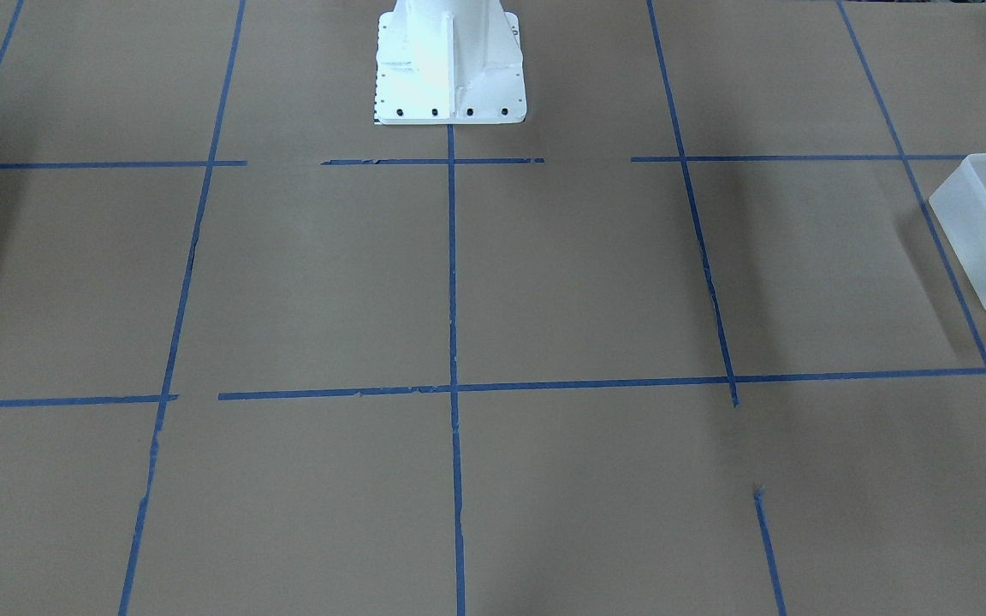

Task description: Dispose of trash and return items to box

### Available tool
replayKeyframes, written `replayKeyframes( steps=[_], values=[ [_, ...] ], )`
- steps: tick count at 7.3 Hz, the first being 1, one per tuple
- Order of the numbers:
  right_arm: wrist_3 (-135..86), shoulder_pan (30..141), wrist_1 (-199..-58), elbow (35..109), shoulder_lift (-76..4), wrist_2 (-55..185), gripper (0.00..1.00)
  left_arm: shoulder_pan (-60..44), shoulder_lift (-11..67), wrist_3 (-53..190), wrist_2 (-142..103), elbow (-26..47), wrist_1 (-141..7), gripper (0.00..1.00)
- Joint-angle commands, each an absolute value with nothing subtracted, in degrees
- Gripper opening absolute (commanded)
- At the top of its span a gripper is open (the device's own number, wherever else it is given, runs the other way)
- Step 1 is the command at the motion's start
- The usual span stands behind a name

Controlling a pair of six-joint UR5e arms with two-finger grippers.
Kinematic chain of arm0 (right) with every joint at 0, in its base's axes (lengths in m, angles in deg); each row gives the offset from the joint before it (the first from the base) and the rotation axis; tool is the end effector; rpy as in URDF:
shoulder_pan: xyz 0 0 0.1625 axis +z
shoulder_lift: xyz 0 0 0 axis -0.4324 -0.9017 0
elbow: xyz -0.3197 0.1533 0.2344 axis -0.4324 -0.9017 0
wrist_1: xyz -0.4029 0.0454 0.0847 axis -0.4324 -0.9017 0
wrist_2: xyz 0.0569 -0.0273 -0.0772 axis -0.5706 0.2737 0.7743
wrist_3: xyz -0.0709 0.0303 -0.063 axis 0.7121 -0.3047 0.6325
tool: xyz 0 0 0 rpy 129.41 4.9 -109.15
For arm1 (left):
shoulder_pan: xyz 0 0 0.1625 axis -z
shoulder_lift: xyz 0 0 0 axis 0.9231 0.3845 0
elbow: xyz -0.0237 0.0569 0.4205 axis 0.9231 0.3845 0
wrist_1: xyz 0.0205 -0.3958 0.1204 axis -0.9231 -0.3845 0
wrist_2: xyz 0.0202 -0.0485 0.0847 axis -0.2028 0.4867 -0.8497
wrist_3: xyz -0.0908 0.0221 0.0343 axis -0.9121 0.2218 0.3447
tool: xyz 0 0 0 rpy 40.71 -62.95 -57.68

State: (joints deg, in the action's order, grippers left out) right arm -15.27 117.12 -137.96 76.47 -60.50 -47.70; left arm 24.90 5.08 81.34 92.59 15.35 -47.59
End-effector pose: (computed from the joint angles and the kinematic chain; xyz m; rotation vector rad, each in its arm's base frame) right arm 0.0742 -0.4680 0.6188 0.0791 -0.8036 0.0959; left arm -0.0839 -0.4752 0.6236 0.1657 0.7552 -0.0047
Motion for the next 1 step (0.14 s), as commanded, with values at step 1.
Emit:
replayKeyframes(
  steps=[1],
  values=[
    [-15.27,117.12,-137.95,76.47,-60.58,-47.7,1.0,24.9,5.08,81.34,92.59,15.35,-47.59,1.0]
  ],
)
